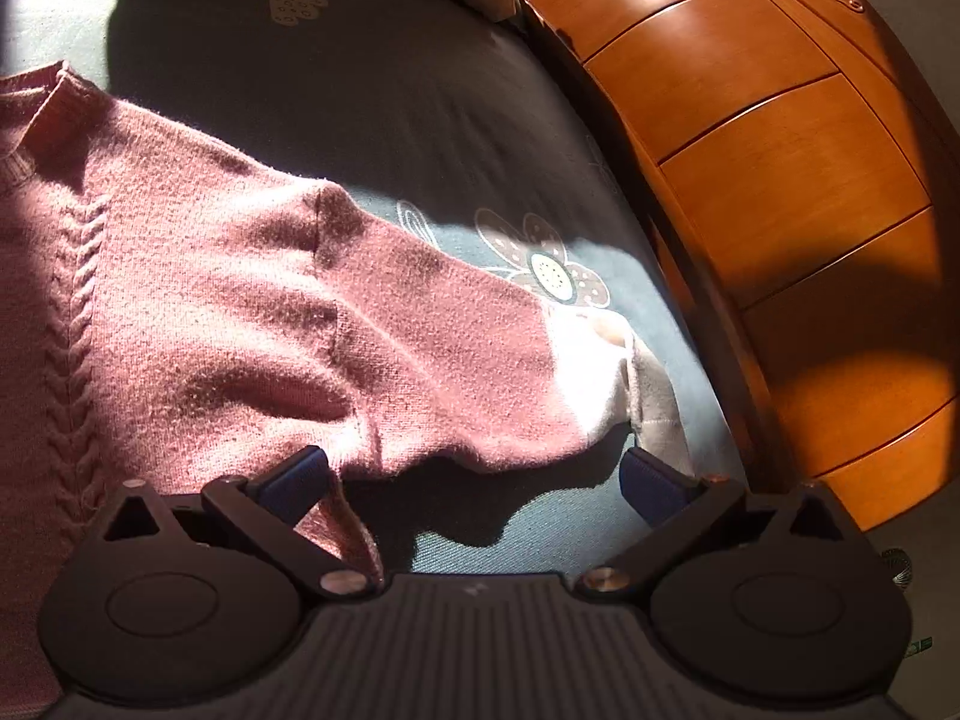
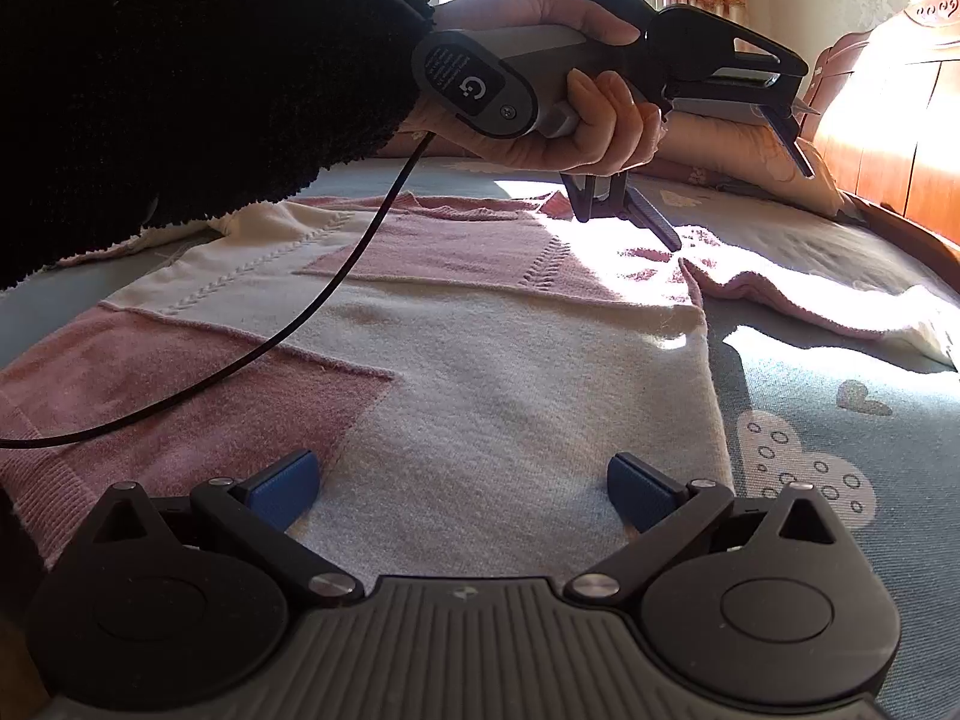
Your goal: Fold clothes
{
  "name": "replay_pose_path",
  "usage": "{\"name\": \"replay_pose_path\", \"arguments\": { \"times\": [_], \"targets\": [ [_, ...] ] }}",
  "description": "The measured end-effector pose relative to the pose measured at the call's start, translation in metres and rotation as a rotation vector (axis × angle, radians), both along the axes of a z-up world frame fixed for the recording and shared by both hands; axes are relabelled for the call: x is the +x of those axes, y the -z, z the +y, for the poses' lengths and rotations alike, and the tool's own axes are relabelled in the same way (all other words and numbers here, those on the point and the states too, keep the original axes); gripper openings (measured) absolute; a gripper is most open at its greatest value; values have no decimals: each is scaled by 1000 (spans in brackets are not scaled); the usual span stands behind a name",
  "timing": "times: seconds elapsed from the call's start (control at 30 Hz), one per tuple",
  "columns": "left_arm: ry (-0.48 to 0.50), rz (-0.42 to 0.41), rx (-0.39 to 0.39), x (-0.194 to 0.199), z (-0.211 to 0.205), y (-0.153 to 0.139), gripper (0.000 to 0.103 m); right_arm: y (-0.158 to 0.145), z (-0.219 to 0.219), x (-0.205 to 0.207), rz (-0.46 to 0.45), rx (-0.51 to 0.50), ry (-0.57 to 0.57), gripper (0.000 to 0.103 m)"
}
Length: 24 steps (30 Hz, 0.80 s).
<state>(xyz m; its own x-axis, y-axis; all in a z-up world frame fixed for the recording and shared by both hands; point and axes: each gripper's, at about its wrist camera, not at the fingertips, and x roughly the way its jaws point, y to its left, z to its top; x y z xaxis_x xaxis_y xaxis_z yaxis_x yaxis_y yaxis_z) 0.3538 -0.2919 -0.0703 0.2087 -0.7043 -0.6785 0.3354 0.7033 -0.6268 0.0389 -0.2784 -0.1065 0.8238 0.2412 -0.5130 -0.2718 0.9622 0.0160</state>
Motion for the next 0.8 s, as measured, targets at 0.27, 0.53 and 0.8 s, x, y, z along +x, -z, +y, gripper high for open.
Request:
{"name": "replay_pose_path", "arguments": {
  "times": [0.27, 0.53, 0.8],
  "targets": [
    [2, 88, -40, -3, -9, 14, 102, 1, 1, 1, 0, -1, -1, 103],
    [-107, 107, -103, 18, -18, 19, 102, 1, 3, 3, -1, -3, 0, 103],
    [-35, 61, -185, -3, 5, -13, 102, 0, 1, 2, 1, -5, -3, 103]
  ]
}}
